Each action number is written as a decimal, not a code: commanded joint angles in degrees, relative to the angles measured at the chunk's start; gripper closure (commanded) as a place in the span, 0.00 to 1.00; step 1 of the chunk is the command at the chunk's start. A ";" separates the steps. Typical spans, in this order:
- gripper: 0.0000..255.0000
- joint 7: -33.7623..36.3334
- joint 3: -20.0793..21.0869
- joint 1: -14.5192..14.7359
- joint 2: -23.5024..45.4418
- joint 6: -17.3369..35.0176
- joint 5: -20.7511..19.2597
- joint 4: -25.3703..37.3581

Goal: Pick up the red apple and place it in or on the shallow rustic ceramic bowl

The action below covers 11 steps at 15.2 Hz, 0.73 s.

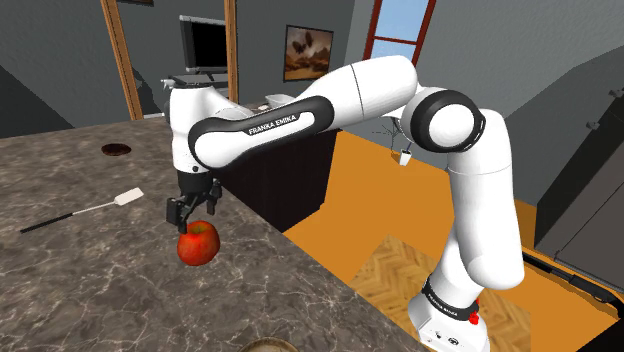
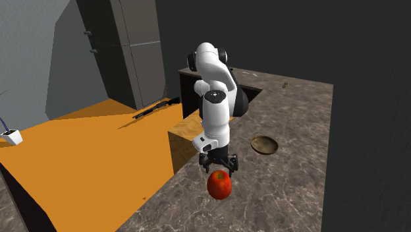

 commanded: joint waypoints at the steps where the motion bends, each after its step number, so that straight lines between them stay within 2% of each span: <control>1: 0.00 0.00 0.00 0.00 0.00 0.00 0.00 0.00; 2: 1.00 0.00 0.00 0.00 0.00 0.00 0.00 0.00; 11: 1.00 0.00 0.00 0.00 0.00 0.01 0.00 -0.01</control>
